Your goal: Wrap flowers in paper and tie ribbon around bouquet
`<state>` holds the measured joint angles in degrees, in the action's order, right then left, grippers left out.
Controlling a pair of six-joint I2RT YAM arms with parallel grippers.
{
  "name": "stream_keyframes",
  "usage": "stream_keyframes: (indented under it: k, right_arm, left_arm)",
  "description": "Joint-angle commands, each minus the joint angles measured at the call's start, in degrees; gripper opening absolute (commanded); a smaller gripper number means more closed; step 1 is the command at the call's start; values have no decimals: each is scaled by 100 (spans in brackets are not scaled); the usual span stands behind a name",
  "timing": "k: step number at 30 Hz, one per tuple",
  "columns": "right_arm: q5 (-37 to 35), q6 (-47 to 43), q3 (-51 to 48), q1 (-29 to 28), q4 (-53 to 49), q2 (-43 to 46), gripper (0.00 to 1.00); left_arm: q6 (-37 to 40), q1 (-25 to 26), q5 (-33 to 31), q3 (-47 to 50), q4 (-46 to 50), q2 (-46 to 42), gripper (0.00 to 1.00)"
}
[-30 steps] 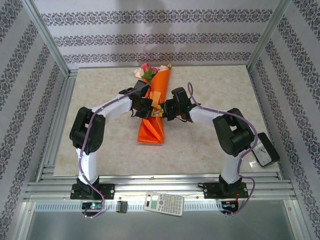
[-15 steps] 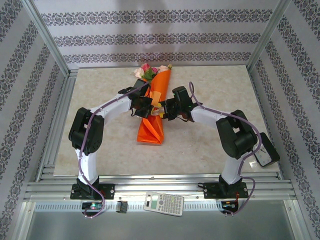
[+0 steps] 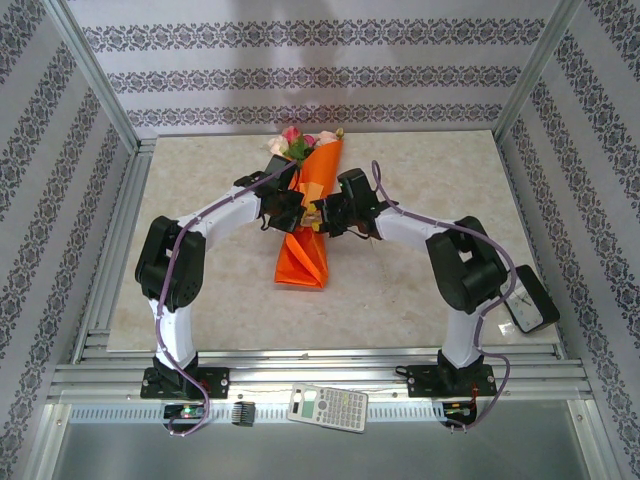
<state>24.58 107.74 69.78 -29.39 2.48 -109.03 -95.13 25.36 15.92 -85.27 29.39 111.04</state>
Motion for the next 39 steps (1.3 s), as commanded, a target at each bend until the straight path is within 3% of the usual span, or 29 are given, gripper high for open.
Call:
stream_keyframes:
  k: [1,3,7,12,14,21,25,29,34,39]
  right_arm:
    - [-22,103,194,-14,-20,-152,28]
    - [-105,133,183,-15,-2,-166,21]
    - [-91,155,282,-6,6,-302,18]
    - [-165,179,198,13,16,-179,32]
    - [-170,201,145,28,24,-129,31]
    - [-182,327,250,57,213,-363,2]
    - [-287,285,325,65,209,-388,0]
    - [-300,271,297,75,418,-417,0]
    - [-339,238,149,48,731,-374,0]
    - [-359,255,33,12,868,-301,0]
  left_arm:
    - [-316,-49,-351,-59,86,-277,0]
    - [-278,-45,-327,-62,24,-268,0]
    - [-230,-57,-399,11,-141,-337,0]
    - [-128,-67,-278,-30,-197,-292,0]
    - [-161,-61,-239,41,-302,-296,0]
    - [-88,-63,-231,93,-339,-365,0]
    - [-117,-66,-197,177,-391,-446,0]
    - [-456,-88,-56,402,-467,-582,31]
    - [-1060,-133,63,713,-902,-608,42]
    - [-1366,-172,80,706,-1203,-475,45]
